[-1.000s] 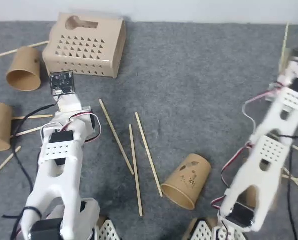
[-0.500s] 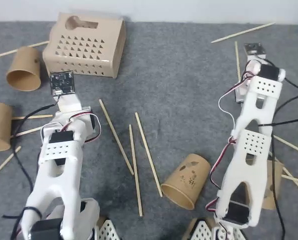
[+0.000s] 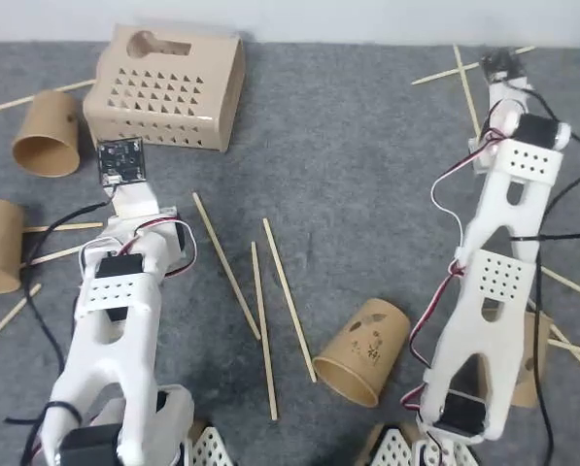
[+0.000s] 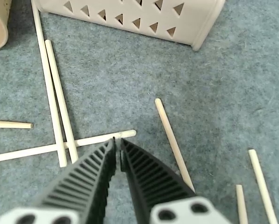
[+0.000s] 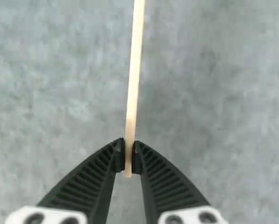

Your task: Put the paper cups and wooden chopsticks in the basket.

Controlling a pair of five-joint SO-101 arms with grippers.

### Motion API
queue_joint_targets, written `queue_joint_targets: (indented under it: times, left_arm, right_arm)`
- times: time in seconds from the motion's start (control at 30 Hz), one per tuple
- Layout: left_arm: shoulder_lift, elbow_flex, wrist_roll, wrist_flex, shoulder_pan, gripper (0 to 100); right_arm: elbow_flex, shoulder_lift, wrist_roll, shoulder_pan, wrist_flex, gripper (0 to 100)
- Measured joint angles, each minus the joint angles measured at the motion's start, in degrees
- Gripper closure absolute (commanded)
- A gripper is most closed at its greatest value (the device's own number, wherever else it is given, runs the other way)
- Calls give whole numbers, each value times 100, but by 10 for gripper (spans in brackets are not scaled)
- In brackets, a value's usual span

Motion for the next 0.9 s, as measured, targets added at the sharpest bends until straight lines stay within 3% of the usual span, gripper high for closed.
queue_joint_targets:
  times: [0.37,0.67,0.9]
  left_arm:
    - [0,0,0,0,0,987]
    - [0,0,0,0,0,987]
    - [0,0,0,0,0,987]
  right_arm:
    - [1363,0,193,-264,-879,992]
    - [1459,-536,932,-264,888,992]
    - [2013,-1380,1143,431,976,992]
